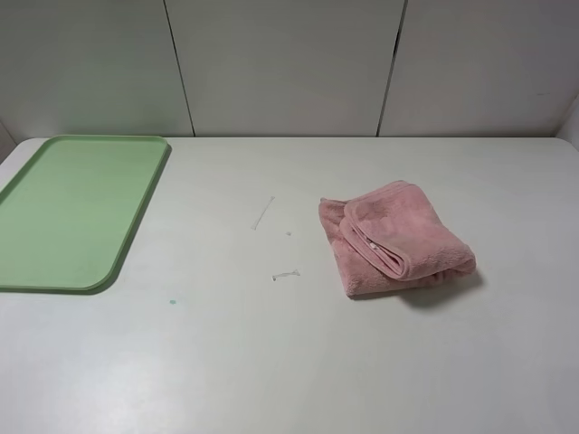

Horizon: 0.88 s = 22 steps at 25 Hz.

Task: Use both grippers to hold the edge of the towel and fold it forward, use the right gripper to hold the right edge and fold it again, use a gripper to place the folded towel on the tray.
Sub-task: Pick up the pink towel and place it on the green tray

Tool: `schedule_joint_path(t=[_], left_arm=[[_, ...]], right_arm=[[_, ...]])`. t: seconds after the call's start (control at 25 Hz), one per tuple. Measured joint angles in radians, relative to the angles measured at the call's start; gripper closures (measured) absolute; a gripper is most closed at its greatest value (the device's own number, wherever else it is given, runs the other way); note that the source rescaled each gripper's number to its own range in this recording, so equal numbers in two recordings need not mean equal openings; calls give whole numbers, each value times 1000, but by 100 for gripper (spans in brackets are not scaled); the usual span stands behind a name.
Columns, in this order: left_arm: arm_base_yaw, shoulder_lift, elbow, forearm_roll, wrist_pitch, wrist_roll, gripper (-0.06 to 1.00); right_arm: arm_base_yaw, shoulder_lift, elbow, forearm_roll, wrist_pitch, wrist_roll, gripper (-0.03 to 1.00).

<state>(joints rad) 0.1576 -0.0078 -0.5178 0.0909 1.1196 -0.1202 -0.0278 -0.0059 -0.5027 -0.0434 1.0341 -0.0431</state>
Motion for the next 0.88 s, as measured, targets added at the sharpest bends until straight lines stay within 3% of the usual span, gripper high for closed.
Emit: schedule_joint_path(t=[0.68,0.88], left_arm=[[0,0,0,-1,0,0,-5],[0,0,1,-8,-8,42,-5]], right_arm=[[0,-1,0,0,0,0,-3],[0,-1,0,0,0,0,-3]])
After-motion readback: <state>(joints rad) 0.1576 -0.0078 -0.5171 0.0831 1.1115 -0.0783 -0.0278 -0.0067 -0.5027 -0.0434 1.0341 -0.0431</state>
